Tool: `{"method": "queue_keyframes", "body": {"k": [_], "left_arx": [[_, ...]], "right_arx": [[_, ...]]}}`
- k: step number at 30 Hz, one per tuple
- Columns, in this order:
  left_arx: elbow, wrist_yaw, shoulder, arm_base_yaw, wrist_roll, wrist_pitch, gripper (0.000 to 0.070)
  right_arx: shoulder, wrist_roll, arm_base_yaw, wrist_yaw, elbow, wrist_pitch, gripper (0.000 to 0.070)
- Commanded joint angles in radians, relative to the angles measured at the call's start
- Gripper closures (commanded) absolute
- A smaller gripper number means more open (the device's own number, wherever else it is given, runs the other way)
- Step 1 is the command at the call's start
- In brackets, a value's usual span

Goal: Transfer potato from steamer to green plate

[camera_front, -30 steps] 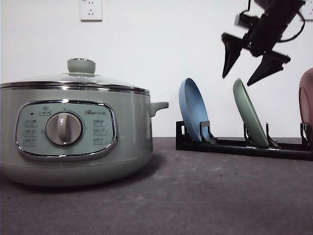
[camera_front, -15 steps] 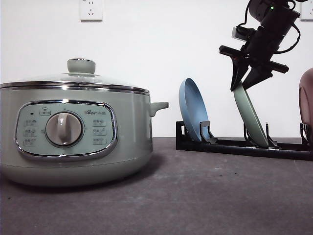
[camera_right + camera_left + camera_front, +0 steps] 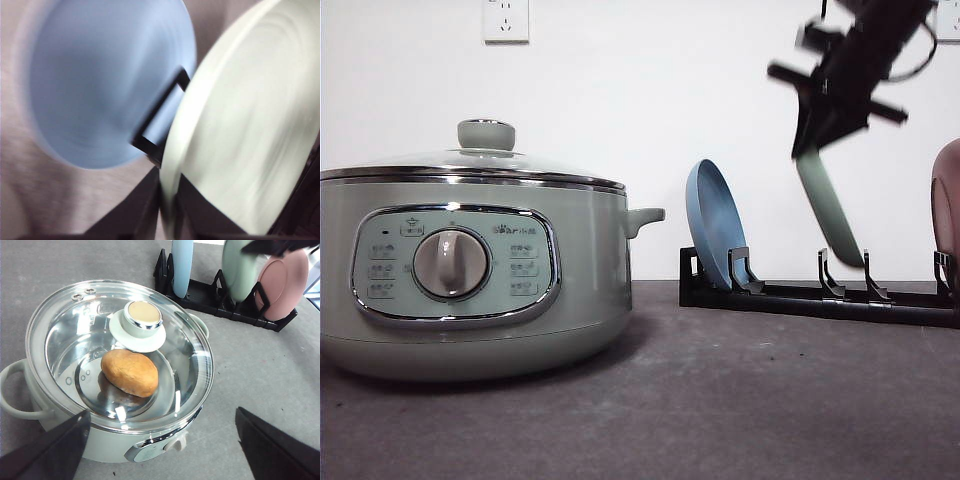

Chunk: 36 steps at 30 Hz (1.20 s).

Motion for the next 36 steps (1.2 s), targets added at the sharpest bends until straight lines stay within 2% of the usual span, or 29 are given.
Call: {"method": "queue_keyframes", "body": {"k": [1,7,13,19,25,29,36], "left_arx": [[0.023,0.003,0.005,-0.002,0.012,0.01,0.0105],[0.023,0.003,0.005,-0.002,0.012,0.01,0.0105],[0.023,0.003,0.005,-0.002,0.012,0.01,0.0105],[0.023,0.003,0.005,-0.002,0.012,0.01,0.0105],[0.023,0.003,0.005,-0.002,0.015,0.01,0.0105],[0.023,0.003,0.005,-0.002,0.015,0.01,0.0105],[0.023,0.003,0.005,-0.002,0.015,0.011,0.0105]], "right_arx": [[-0.041,-0.005,0.007,0.0,0.042,0.008,0.0696],[-0.167,-0.017,0.033,-0.011,0.042,-0.028,0.0696],[-0.293,-0.108,0.097,0.002,0.042,-0.184,0.0696],[-0.384,-0.216,0.215,0.13,0.039,-0.408,0.0696],[-0.42,-0.232,0.363,0.243,-0.008,-0.559,0.0697],[-0.441,-0.231,0.471,0.324,-0.108,-0.592,0.0697],[-0.456,-0.224,0.667,0.436,-0.352,-0.557,0.0697]]}}
